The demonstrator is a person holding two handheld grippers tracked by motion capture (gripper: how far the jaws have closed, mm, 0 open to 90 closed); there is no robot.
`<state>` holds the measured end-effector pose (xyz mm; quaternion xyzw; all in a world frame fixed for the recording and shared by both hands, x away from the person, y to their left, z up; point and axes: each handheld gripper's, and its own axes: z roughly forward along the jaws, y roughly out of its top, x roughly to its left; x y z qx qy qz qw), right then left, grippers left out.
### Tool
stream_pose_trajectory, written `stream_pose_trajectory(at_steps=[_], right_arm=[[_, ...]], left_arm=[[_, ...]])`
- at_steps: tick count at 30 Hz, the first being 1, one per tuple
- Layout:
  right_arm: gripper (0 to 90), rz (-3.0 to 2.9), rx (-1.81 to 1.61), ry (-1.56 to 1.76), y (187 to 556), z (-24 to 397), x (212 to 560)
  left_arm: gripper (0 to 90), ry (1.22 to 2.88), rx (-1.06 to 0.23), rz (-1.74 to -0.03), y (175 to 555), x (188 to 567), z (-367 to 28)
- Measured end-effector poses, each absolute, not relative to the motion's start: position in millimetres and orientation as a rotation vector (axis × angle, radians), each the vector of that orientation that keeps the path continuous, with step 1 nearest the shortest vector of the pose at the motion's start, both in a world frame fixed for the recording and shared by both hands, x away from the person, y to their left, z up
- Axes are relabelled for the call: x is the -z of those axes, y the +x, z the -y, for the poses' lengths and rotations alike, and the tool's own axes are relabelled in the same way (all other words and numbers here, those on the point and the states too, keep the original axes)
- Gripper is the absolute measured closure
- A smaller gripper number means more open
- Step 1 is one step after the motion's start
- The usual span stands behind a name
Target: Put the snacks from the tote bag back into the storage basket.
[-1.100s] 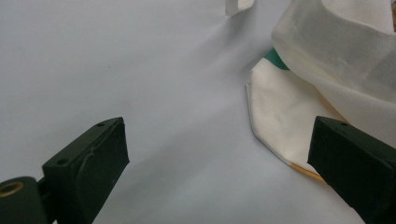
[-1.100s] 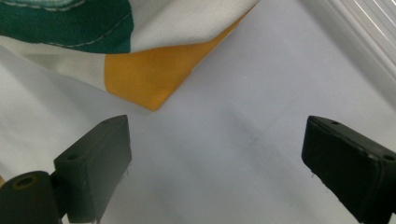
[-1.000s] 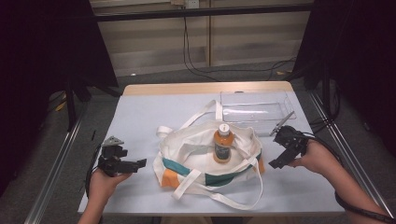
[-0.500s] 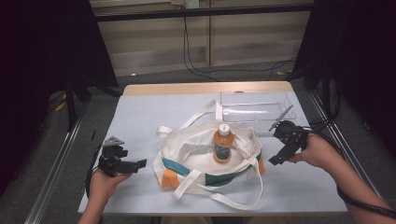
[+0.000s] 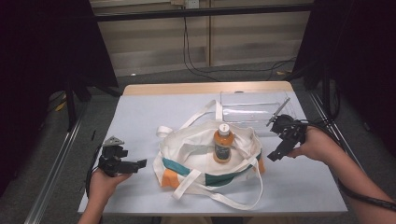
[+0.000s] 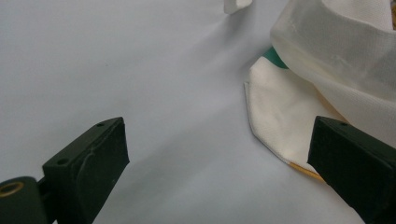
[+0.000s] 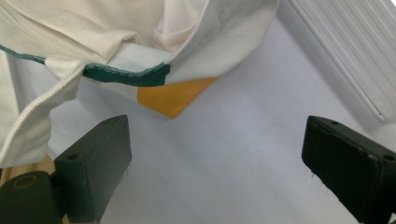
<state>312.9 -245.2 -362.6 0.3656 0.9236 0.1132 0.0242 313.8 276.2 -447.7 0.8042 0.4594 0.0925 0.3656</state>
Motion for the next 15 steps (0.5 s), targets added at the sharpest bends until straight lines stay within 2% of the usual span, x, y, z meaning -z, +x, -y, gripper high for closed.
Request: stream_pose_trajectory(at_steps=[15], right_arm=[[8.0, -2.874, -0.345, 1.081, 318.9, 229.9, 345.4]], left_arm=[[4.8, 2.070, -0.235, -1.176, 313.8, 447.1, -276.7]])
